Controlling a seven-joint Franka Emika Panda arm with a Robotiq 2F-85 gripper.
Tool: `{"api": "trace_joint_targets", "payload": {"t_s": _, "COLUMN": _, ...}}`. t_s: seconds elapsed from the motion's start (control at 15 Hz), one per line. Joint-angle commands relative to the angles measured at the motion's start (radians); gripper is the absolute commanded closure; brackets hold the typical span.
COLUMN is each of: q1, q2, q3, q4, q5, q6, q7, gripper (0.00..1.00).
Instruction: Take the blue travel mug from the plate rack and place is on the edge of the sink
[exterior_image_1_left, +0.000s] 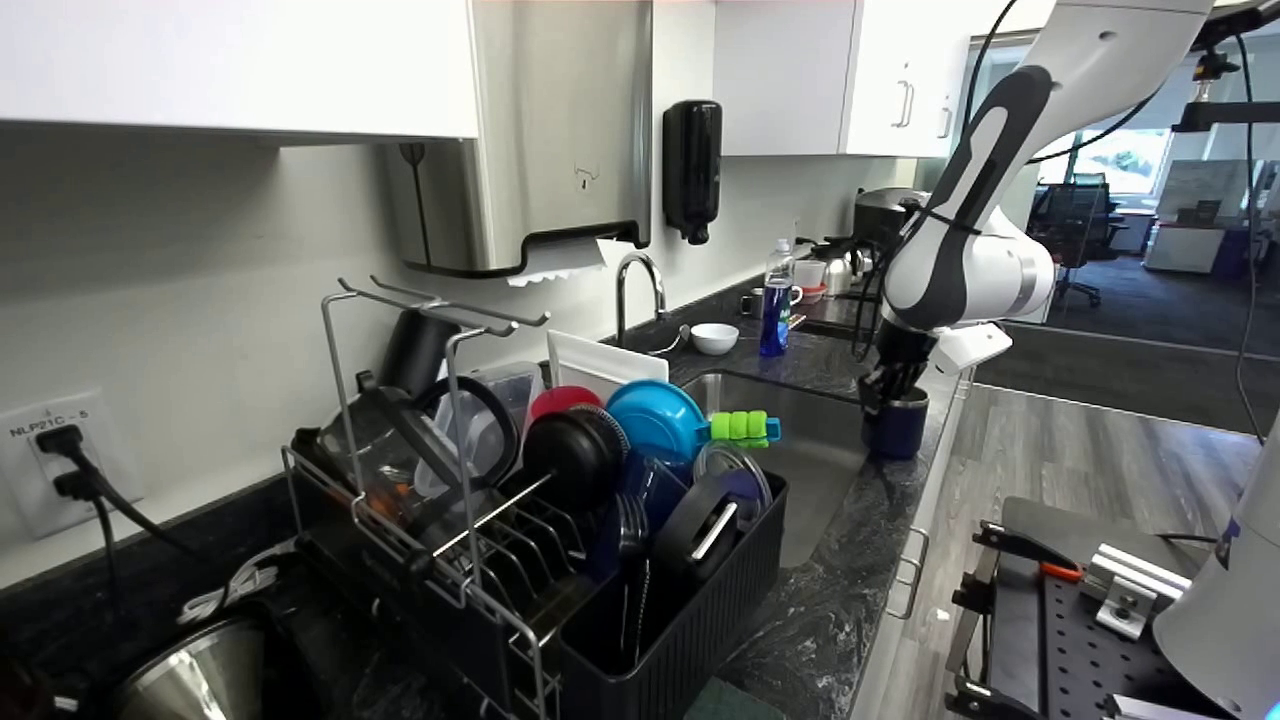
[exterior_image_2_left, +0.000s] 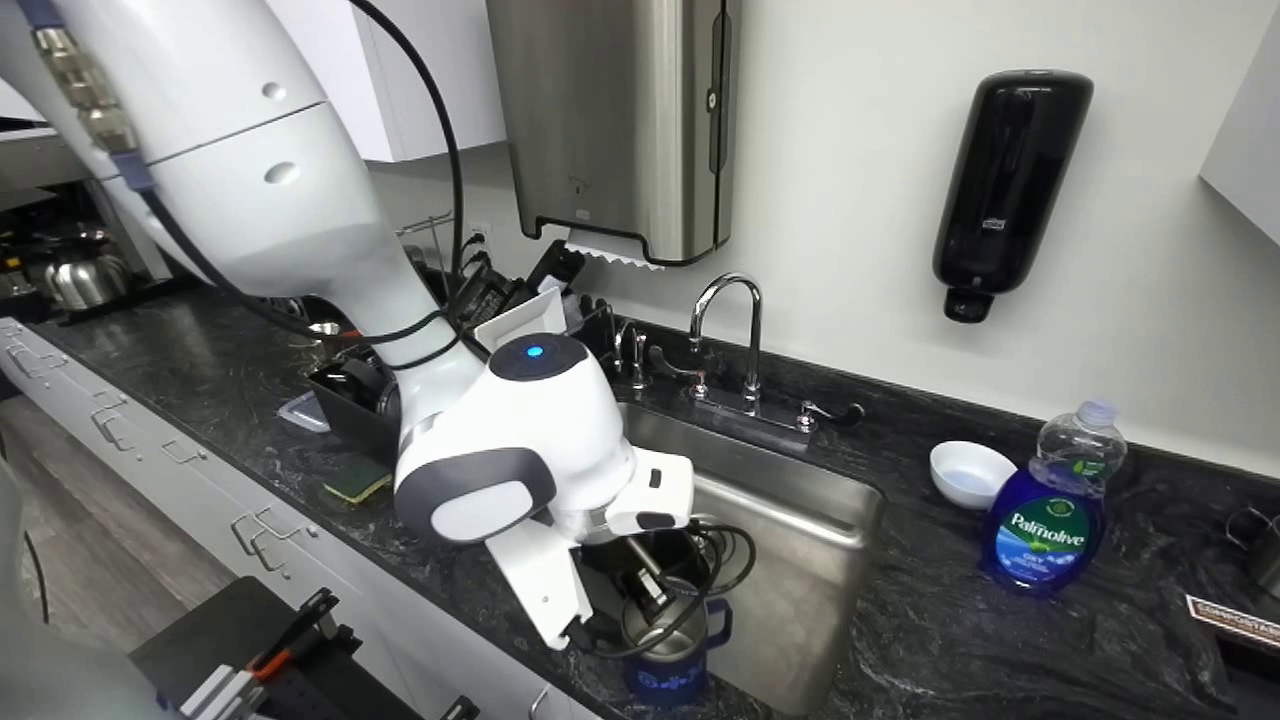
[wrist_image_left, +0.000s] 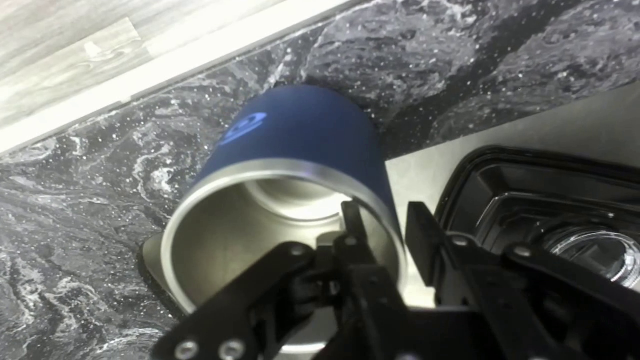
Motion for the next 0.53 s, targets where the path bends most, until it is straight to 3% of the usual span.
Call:
{"api": "trace_joint_targets", "payload": {"t_s": 0.0, "q1": -0.003, "q2": 0.019, "q3": 0.003, "q4": 0.009, "q5": -0.004, "q6": 0.013, "q7": -0.01, "gripper": 0.39}}
{"api": "trace_joint_targets", "payload": {"t_s": 0.33, "q1": 0.013, "q2": 0.012, "q3": -0.02, "q4": 0.007, "q5": -0.029, "q6": 0.01, "q7": -0.002, "gripper": 0.05}}
{"api": "trace_joint_targets", "payload": {"t_s": 0.47, "q1": 0.003, "q2": -0.006, "q3": -0.034, "q4": 0.001, "q5": -0.114, "q6": -0.006, "q7": 0.051, "gripper": 0.0}}
